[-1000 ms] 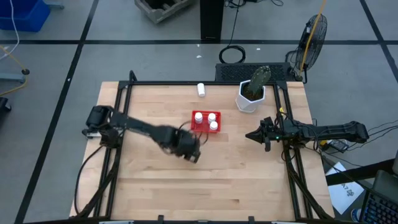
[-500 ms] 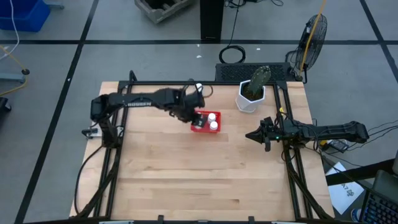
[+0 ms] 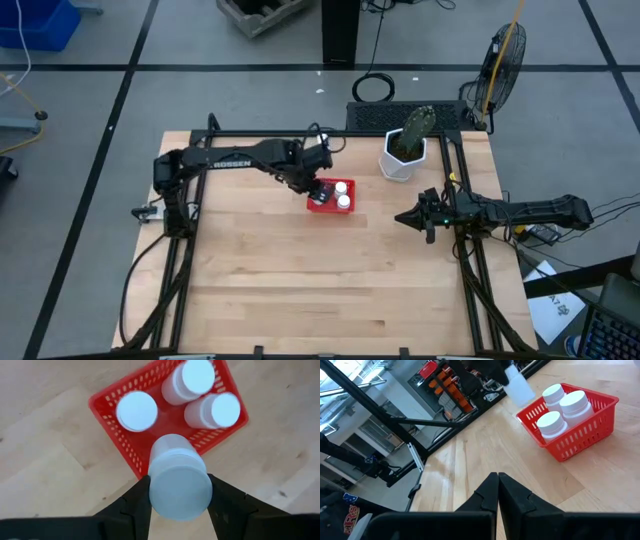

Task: Pick and place pill bottles into a basket
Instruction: Put the white medicine bottle into the red basket

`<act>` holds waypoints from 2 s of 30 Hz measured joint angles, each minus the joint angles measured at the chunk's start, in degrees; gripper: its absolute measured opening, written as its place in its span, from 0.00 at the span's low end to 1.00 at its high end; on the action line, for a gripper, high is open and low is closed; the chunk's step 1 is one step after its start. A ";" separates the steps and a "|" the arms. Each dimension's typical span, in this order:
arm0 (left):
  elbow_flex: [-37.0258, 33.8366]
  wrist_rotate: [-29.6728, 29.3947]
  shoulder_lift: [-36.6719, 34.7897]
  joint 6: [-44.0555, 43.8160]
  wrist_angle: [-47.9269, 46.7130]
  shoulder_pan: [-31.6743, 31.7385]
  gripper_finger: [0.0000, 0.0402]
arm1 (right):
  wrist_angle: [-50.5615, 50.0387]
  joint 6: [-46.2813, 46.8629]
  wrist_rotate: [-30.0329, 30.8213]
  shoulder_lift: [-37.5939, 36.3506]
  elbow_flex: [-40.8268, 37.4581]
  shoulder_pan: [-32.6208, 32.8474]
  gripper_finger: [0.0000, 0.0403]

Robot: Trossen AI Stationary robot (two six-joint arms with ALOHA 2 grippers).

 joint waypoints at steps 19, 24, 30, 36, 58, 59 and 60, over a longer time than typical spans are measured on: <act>0.00 -4.57 8.08 5.09 0.25 -1.81 0.43 | -0.02 -0.02 0.00 0.00 0.00 0.00 0.01; 0.00 -4.32 8.05 5.88 0.61 -1.73 0.55 | -0.03 -0.02 0.00 0.01 0.01 -0.01 0.01; 0.00 -3.03 8.02 6.10 2.22 -1.79 0.63 | -0.02 -0.02 0.00 0.02 0.02 0.00 0.01; 0.00 -0.31 7.36 5.86 2.56 -1.75 0.63 | -0.02 -0.02 0.01 0.01 0.00 -0.01 0.01; 0.00 -6.75 -15.60 5.04 -4.38 -8.69 0.02 | 2.81 7.31 4.01 0.03 0.00 -0.02 0.01; 0.00 -7.23 -16.95 4.40 -4.16 -9.47 0.03 | 3.78 11.62 3.75 0.02 0.00 -0.02 0.01; 0.00 -8.02 -17.95 3.66 -4.21 -10.26 0.04 | 4.98 15.51 3.34 0.09 0.01 -0.02 0.01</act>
